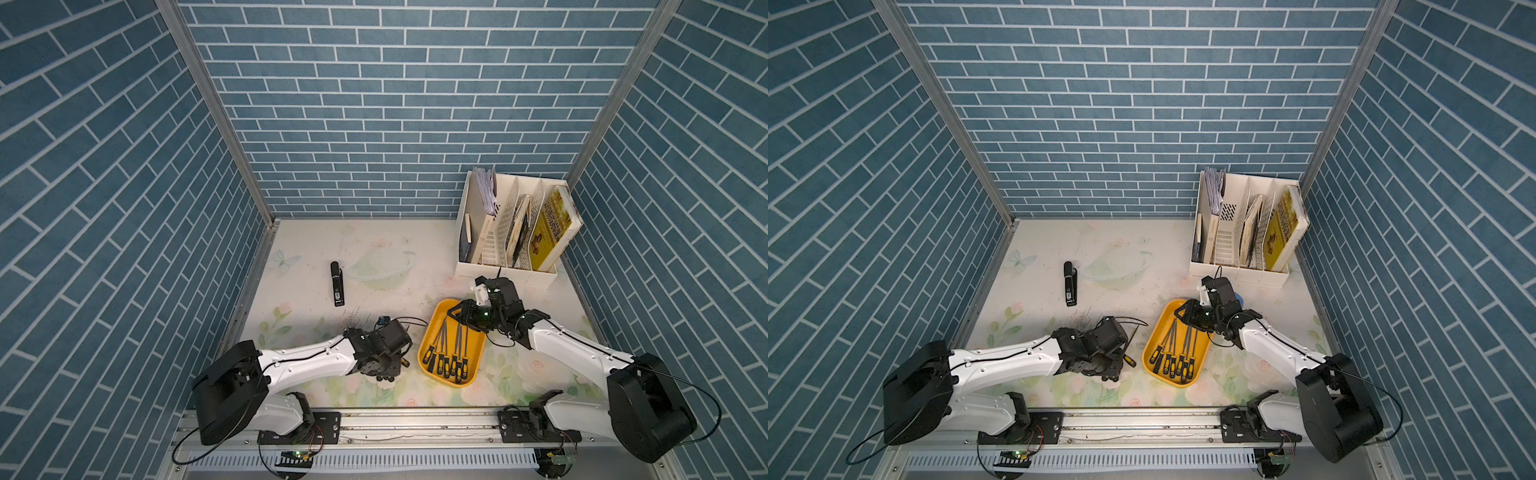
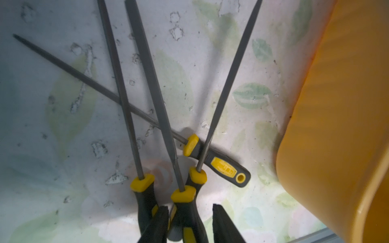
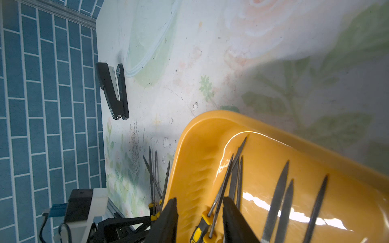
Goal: Put the file tool into the storage box
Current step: Pick up the file tool from the center of the board.
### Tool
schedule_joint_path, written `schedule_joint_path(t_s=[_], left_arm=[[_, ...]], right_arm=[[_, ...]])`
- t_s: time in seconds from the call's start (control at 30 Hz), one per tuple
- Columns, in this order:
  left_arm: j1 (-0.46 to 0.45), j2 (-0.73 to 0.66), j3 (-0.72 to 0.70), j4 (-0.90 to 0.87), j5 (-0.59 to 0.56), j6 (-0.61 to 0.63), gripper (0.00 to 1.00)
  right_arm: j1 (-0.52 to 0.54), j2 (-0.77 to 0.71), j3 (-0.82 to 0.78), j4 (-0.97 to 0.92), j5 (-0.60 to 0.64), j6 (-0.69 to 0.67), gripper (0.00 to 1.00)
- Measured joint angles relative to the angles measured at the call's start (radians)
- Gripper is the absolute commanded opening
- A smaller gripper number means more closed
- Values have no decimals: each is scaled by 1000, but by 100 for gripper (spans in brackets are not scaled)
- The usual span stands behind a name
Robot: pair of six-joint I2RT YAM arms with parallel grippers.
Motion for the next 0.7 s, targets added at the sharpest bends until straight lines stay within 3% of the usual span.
schedule_joint_path(t_s=[0.47, 0.6, 0.7], left_arm=[[-1, 35, 0, 18, -2, 11, 16], [-1, -3, 2, -10, -5, 13, 15], [-1, -59, 8, -38, -4, 19, 14]], right_arm=[[0, 0, -2, 0, 0, 0, 38], [0, 0, -2, 0, -2, 0, 38], [1, 0, -2, 8, -22, 0, 43]])
